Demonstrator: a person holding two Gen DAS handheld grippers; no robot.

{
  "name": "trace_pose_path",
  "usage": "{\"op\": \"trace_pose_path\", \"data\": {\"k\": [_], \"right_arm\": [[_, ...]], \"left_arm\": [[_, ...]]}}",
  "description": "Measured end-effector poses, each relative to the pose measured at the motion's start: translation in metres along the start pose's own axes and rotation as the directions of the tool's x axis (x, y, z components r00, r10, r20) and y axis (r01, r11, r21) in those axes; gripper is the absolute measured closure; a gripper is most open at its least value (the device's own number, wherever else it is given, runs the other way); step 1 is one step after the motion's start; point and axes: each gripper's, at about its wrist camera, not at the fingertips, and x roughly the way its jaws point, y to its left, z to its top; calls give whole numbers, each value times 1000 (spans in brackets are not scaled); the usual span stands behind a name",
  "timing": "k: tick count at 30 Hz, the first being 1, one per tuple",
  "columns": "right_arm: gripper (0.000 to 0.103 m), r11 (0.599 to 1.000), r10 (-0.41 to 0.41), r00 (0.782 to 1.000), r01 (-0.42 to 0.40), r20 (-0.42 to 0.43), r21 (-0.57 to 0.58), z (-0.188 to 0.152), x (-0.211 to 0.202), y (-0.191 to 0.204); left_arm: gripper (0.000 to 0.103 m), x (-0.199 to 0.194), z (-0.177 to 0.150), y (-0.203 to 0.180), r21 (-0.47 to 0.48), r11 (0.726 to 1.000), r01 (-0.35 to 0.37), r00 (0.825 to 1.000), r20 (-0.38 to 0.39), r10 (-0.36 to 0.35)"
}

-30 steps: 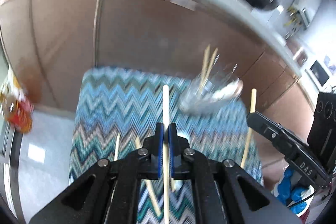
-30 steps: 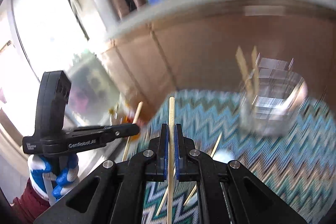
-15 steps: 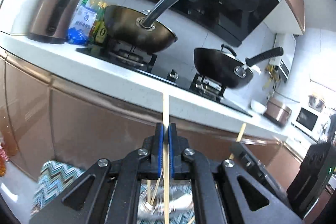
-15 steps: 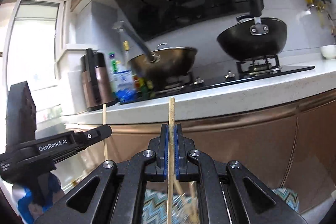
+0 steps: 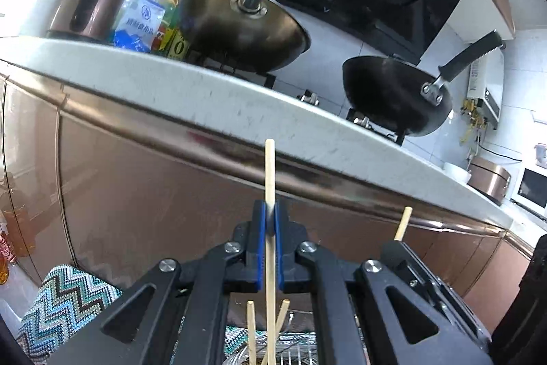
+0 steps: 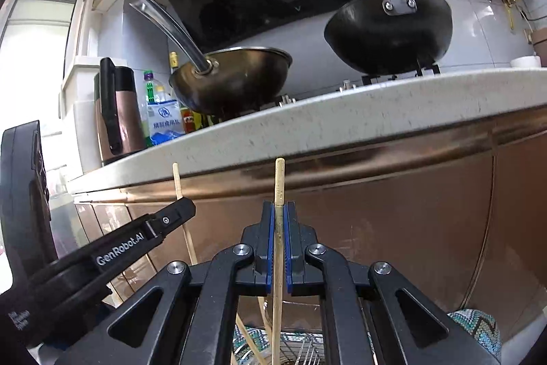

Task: Organize utensils
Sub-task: 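Carry both held chopsticks up over the utensil holder, then drop both chopsticks into the holder by opening both tools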

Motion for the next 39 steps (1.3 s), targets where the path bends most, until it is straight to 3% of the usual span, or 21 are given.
{"op": "trace_pose_path", "data": {"k": [8, 14, 20, 22, 24, 28, 39], "right_arm": [[94, 1000, -8, 1000, 8, -11, -17, -9, -6, 4], [90, 999, -33, 999, 33, 18, -32, 12, -36, 9], [87, 998, -46, 997, 49, 60, -36, 42, -84, 26], [83, 998, -45, 996, 48, 82, -44, 53, -104, 37], [80, 998, -37, 994, 42, 100, -51, 64, -124, 50], [78, 996, -14, 992, 25, 128, -82, 84, -165, 79], [72, 989, 59, 983, -34, 172, -145, 111, -263, 136]], "left_arm": [[95, 0, -10, 4, 19, 1000, -8, 1000, -23, 9], [89, -32, 10, 7, 30, 999, -17, 1000, 2, 17], [87, -97, 52, 3, 84, 995, -45, 997, 74, 39], [84, -125, 68, 2, 101, 993, -61, 993, 105, 50], [75, -153, 81, 3, 111, 991, -76, 989, 133, 61], [73, -209, 103, 3, 133, 984, -118, 979, 182, 93], [73, -313, 124, 12, 162, 975, -153, 977, 173, 125]]}}
